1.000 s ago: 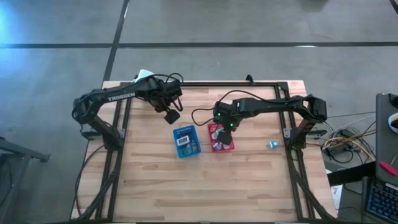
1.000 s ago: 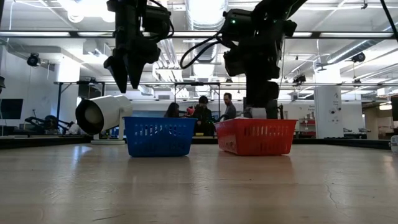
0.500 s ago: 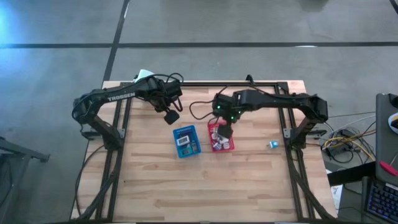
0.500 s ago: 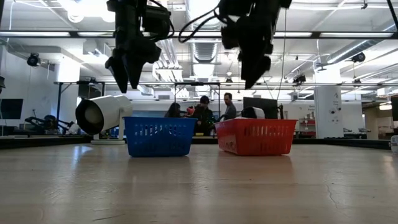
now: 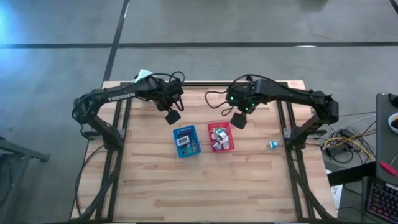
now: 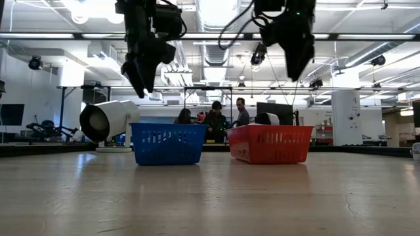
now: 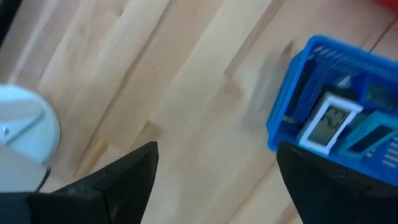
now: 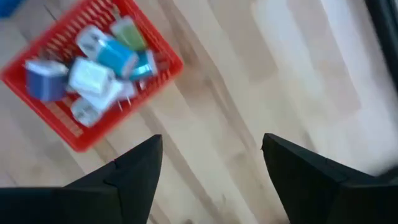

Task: Pick & Place Office items
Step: Put the blue charger adapter into the red bin

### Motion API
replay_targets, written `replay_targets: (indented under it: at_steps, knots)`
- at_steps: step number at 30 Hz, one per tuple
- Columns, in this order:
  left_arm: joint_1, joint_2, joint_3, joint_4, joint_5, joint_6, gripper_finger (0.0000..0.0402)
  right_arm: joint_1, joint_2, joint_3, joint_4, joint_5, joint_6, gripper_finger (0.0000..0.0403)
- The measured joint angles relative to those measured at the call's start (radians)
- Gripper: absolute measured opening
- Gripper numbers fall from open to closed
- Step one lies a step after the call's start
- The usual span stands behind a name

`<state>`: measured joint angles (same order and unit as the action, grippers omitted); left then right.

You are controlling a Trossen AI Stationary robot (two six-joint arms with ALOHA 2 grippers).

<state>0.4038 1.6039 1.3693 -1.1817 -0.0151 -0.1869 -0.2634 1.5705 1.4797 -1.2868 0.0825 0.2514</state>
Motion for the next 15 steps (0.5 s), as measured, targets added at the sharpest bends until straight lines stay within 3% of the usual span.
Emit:
replay_targets:
  at_steps: [15]
  knots:
    - [-0.001,0.0,0.0,0.173,0.076,0.025,0.0332,0.003,-0.222,-0.346,-0.078,-0.087,0.087,0.0245]
